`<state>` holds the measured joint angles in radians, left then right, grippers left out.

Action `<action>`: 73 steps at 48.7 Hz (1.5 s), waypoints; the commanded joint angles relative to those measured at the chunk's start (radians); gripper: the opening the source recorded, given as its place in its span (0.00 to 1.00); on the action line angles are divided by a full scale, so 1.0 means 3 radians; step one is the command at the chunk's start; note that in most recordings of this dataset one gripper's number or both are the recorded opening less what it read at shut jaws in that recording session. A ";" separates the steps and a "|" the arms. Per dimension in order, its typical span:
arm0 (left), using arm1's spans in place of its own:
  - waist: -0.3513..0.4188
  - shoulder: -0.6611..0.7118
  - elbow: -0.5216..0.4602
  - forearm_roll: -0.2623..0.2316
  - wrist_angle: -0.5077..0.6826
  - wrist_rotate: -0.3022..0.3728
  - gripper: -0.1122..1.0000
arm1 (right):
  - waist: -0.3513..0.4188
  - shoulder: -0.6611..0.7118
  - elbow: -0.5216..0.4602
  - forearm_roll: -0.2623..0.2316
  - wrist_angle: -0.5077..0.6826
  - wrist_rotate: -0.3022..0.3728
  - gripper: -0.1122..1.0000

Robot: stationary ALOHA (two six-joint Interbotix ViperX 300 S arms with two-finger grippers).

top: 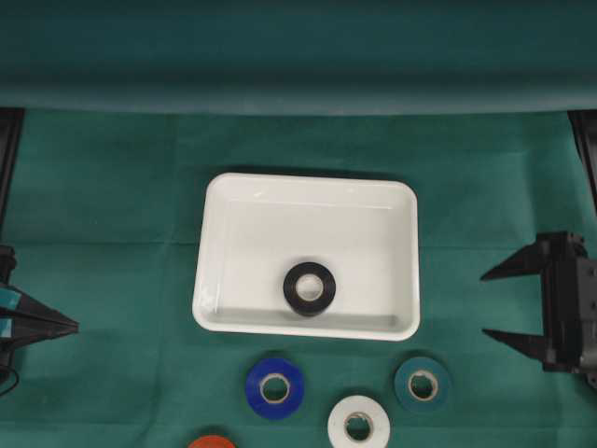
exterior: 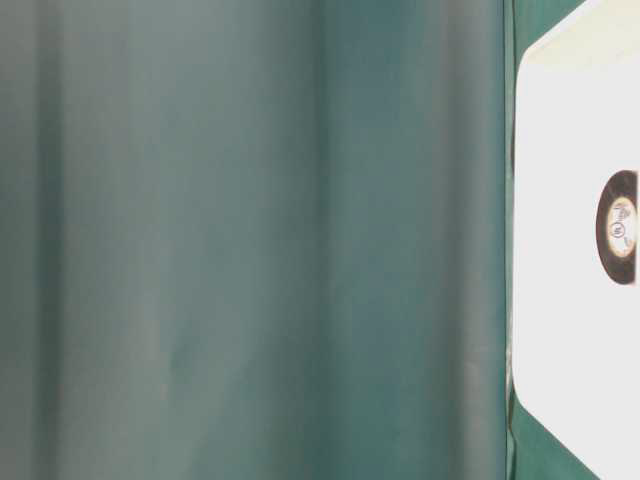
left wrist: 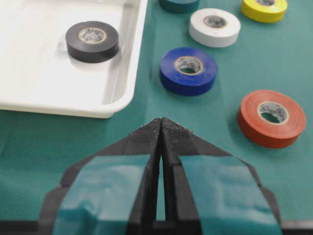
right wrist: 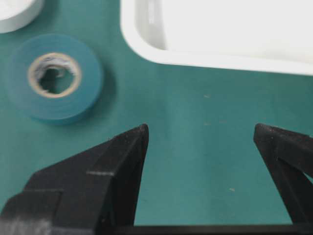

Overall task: Put the tape into the white case with the right arm.
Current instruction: 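Release the black roll in the tray and withdraw the right gripper, then move the right gripper to the white tape roll and grasp it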

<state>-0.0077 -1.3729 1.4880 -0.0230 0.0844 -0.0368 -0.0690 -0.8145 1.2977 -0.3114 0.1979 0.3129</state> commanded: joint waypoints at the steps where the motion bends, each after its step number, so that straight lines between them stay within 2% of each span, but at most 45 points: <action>1: 0.0005 0.0036 -0.0041 -0.0010 -0.0015 -0.0005 0.10 | 0.0174 0.0010 -0.0020 0.0005 -0.0015 0.0010 0.74; 12: 0.0005 0.0031 -0.0041 -0.0010 -0.0015 -0.0005 0.10 | 0.0680 -0.0005 0.0026 0.0015 -0.0031 0.0107 0.74; 20: 0.0010 0.0031 -0.0041 -0.0010 -0.0015 -0.0005 0.10 | 0.0931 -0.0005 0.0026 0.0010 -0.0031 0.0138 0.73; 27: 0.0010 0.0031 -0.0041 -0.0010 -0.0015 -0.0005 0.10 | 0.0977 -0.0005 0.0026 0.0010 -0.0026 0.0148 0.69; 46: 0.0005 0.0031 -0.0041 -0.0010 -0.0015 -0.0005 0.10 | 0.0977 0.0112 0.0010 0.0005 -0.0046 0.0148 0.69; 60: 0.0005 0.0031 -0.0036 -0.0010 -0.0015 -0.0005 0.10 | 0.1023 0.0506 -0.0107 0.0000 -0.0286 0.0138 0.69; 73: 0.0010 0.0036 -0.0041 -0.0010 -0.0015 0.0000 0.10 | 0.1064 0.0936 -0.0358 -0.0020 -0.0450 0.0112 0.69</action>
<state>-0.0077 -1.3714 1.4880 -0.0245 0.0844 -0.0368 0.2424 -0.5676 1.2364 -0.3129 0.0874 0.3482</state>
